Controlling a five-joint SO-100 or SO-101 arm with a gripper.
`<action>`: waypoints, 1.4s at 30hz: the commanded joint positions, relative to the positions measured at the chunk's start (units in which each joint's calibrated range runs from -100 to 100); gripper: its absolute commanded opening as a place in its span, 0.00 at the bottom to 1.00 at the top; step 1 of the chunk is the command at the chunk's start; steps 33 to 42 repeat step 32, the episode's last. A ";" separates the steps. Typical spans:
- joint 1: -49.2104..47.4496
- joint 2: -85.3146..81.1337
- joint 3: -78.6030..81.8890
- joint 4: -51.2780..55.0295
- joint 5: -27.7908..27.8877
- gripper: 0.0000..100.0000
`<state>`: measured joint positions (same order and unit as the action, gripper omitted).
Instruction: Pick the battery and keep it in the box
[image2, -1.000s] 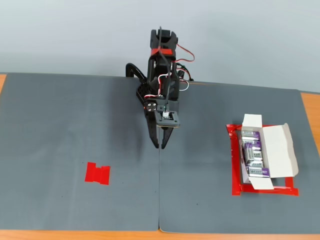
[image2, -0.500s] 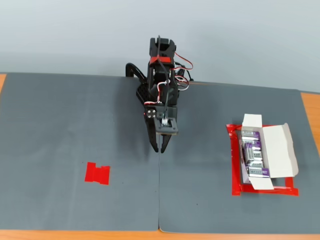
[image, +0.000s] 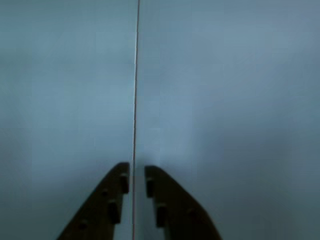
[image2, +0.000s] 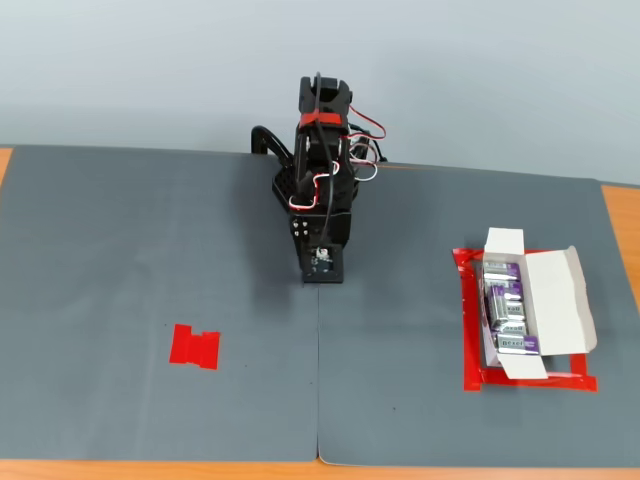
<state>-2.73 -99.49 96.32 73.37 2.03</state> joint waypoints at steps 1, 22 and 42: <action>0.53 -0.17 -3.64 1.54 -1.64 0.03; 0.60 0.17 -4.01 1.45 -1.84 0.04; 0.60 0.17 -4.01 1.45 -1.84 0.04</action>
